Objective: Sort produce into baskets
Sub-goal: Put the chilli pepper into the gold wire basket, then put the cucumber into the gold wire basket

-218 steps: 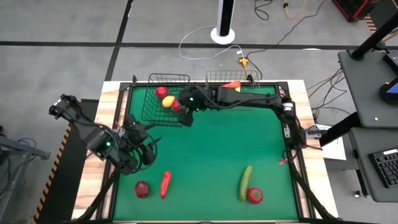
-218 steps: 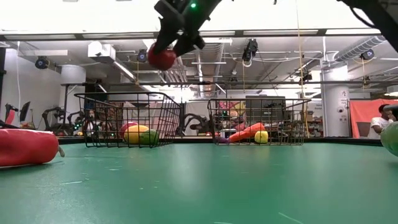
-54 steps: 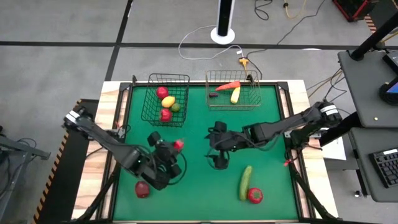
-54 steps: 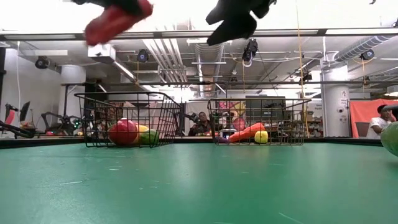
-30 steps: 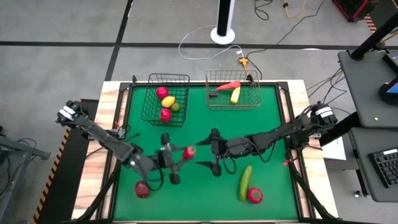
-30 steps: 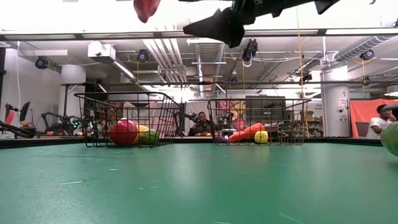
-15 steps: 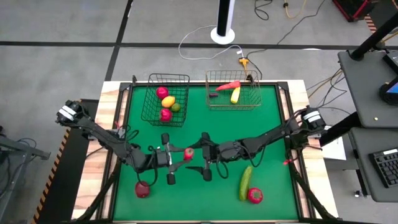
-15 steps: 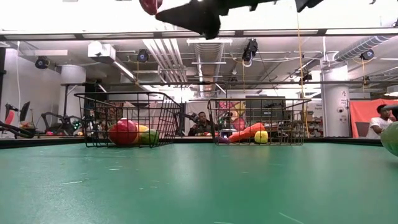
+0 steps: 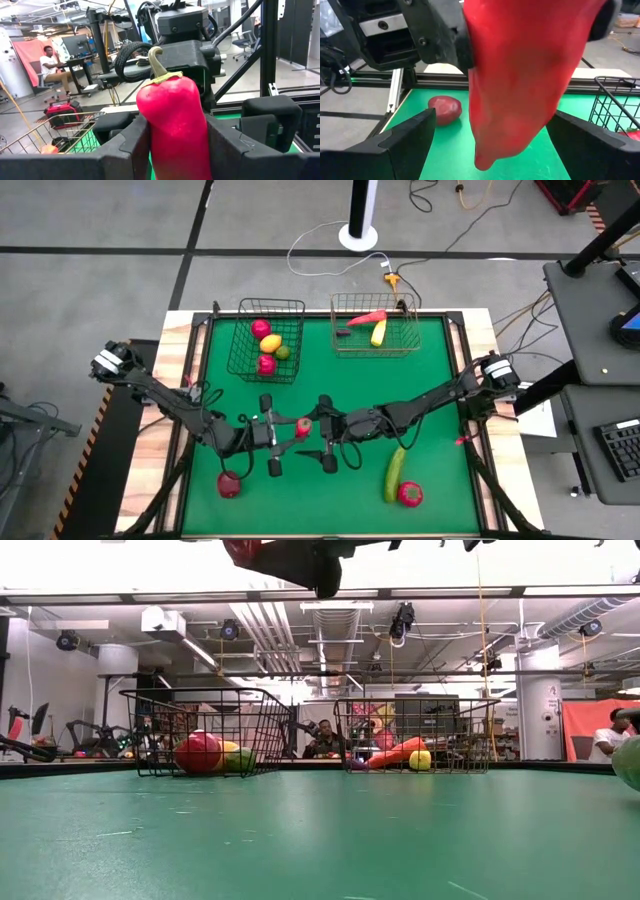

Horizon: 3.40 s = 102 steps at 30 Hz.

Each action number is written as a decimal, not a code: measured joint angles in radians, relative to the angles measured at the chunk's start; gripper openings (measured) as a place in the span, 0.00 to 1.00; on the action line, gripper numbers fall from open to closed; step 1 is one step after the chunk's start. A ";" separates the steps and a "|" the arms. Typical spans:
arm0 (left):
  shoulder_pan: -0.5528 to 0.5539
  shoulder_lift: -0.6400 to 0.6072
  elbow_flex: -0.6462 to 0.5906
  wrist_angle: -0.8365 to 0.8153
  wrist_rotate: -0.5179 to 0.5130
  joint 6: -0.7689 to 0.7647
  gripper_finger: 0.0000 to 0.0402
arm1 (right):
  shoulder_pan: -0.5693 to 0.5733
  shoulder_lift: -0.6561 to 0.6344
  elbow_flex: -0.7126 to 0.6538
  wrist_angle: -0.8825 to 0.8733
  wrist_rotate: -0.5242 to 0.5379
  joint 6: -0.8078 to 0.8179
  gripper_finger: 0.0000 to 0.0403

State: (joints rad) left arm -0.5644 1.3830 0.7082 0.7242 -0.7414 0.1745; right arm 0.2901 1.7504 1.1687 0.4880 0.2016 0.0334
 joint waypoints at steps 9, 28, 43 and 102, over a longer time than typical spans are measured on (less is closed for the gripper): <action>0.000 0.000 0.000 -0.001 0.000 -0.004 0.34 | 0.000 0.000 -0.001 0.001 0.000 0.000 0.74; -0.002 -0.008 -0.002 -0.018 -0.030 -0.064 0.57 | -0.002 -0.006 -0.002 -0.014 0.013 0.007 0.27; -0.008 -0.105 -0.002 -0.182 -0.071 -0.113 0.67 | -0.069 -0.137 -0.002 -0.366 0.096 0.131 0.26; -0.023 -0.190 -0.002 -0.594 -0.323 -0.449 0.67 | -0.893 -0.308 -0.002 -1.320 0.139 0.389 0.40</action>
State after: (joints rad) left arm -0.5873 1.1931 0.7067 0.1307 -1.0645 -0.2746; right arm -0.6029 1.4419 1.1667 -0.8319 0.3405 0.4220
